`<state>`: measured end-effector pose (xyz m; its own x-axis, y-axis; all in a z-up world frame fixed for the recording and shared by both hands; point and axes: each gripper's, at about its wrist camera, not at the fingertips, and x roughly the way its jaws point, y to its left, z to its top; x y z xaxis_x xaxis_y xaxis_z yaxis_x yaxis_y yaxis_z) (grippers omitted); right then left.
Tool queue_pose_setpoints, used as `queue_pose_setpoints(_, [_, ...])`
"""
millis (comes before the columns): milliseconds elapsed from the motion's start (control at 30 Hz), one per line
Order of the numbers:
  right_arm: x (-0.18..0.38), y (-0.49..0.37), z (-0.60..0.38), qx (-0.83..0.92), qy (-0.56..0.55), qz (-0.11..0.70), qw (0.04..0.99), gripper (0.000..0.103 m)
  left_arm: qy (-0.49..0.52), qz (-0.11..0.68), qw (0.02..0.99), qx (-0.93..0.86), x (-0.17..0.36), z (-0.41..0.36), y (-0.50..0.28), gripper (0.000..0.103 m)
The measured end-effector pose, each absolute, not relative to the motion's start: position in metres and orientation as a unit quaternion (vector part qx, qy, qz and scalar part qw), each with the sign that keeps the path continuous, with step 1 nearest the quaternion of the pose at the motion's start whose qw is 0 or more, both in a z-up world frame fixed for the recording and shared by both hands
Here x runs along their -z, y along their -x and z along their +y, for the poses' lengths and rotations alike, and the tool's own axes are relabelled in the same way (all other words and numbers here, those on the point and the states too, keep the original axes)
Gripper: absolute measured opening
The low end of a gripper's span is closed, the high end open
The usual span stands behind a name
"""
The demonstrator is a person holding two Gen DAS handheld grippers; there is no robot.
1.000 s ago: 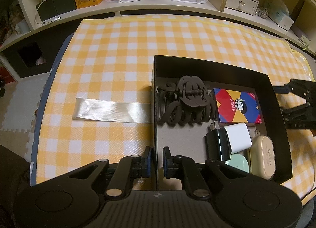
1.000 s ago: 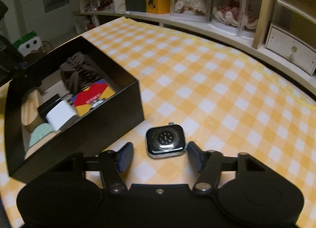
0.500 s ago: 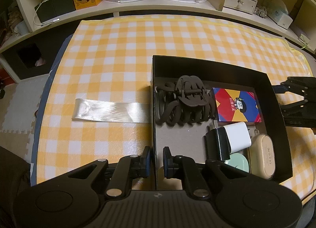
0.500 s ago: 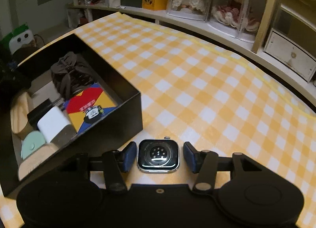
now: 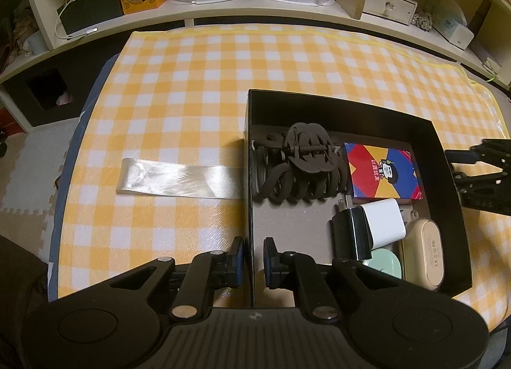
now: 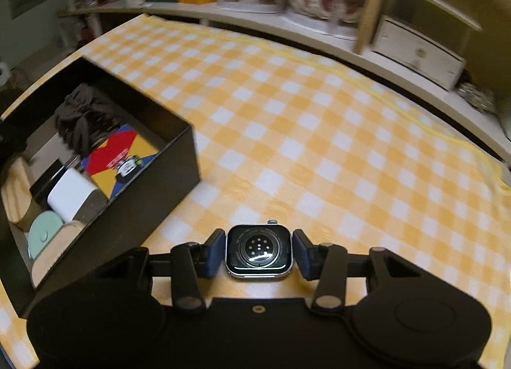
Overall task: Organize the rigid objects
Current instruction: 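Carry the smartwatch into the tray beside the black charger, release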
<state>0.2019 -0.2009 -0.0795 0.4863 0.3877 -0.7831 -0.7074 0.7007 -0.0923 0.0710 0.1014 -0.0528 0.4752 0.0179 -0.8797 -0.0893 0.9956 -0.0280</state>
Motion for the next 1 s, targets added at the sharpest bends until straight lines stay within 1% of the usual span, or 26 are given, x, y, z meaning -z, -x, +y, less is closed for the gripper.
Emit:
queue_pose_setpoints(433, [0.018, -0.182, -0.209, -0.294, 0.124, 0.348, 0.882, 0.047, 0.034, 0.511, 0.858, -0.032, 0.053, 0.102, -0.07, 0.012])
queue_pose_setpoints(633, [0.006, -0.158, -0.195, -0.312, 0.095, 0.355, 0.876, 0.047, 0.033, 0.511, 0.858, -0.032, 0.053, 0.102, -0.07, 0.012])
queue_pose_setpoints(800, [0.0, -0.146, -0.178, -0.322, 0.045, 0.386, 0.864, 0.047, 0.031, 0.511, 0.858, -0.032, 0.053, 0.102, -0.07, 0.012])
queue_pose_setpoints(1000, [0.007, -0.141, -0.145, -0.32, -0.01, 0.437, 0.84, 0.047, 0.031, 0.51, 0.859, -0.031, 0.053, 0.102, -0.07, 0.012])
